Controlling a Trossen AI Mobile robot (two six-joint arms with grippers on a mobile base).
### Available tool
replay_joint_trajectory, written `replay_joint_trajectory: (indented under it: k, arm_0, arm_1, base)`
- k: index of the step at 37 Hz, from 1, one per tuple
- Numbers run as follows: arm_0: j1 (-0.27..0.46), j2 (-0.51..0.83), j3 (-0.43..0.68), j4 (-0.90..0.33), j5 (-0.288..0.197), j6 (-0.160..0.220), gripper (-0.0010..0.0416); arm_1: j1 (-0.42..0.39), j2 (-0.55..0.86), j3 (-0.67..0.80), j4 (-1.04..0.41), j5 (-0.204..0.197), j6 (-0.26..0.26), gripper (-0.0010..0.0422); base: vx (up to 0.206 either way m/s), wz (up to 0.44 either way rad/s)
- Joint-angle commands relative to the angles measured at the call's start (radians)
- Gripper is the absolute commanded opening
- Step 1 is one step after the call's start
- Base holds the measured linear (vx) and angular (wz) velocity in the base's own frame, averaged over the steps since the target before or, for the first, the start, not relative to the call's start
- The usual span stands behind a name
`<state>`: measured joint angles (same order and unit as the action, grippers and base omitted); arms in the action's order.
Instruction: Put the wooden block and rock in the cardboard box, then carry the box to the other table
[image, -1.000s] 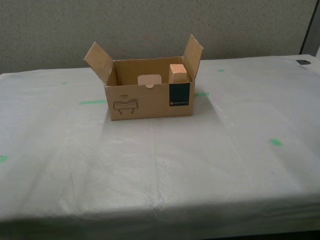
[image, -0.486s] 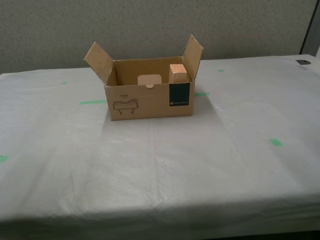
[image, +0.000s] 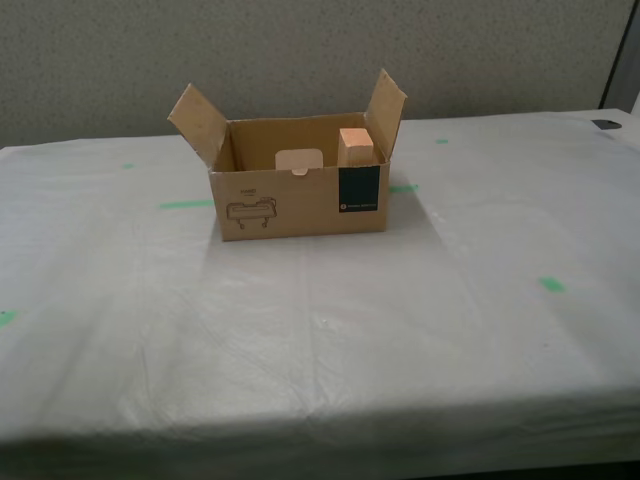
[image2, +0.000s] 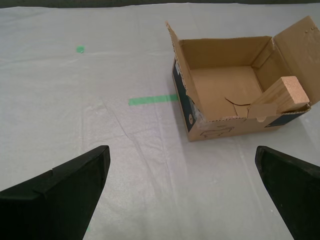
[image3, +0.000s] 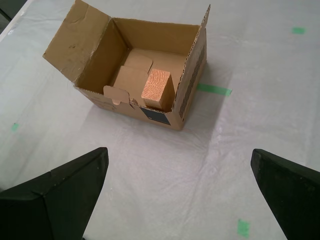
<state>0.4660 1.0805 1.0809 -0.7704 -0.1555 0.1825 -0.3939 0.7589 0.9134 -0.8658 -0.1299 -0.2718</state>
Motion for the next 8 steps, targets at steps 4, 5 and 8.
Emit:
replay_joint_trajectory:
  k: [4,5,8]
  arm_0:
    - [0.0,0.0,0.001,0.001,0.004,0.001,0.0398]
    - [0.0,0.0,0.001,0.001,0.004,0.001,0.0398]
    - [0.0,0.0,0.001,0.001,0.004,0.001,0.0398]
  arm_1:
    - [0.0,0.0,0.001,0.0,-0.001,-0.002,0.0398]
    - [0.0,0.0,0.001,0.001,-0.001,-0.002,0.0398]
    - [0.0,0.0,0.001,0.001,-0.001,-0.002,0.0398]
  base:
    - [0.0,0.0]
    - [0.0,0.0]
    - [0.0,0.0]
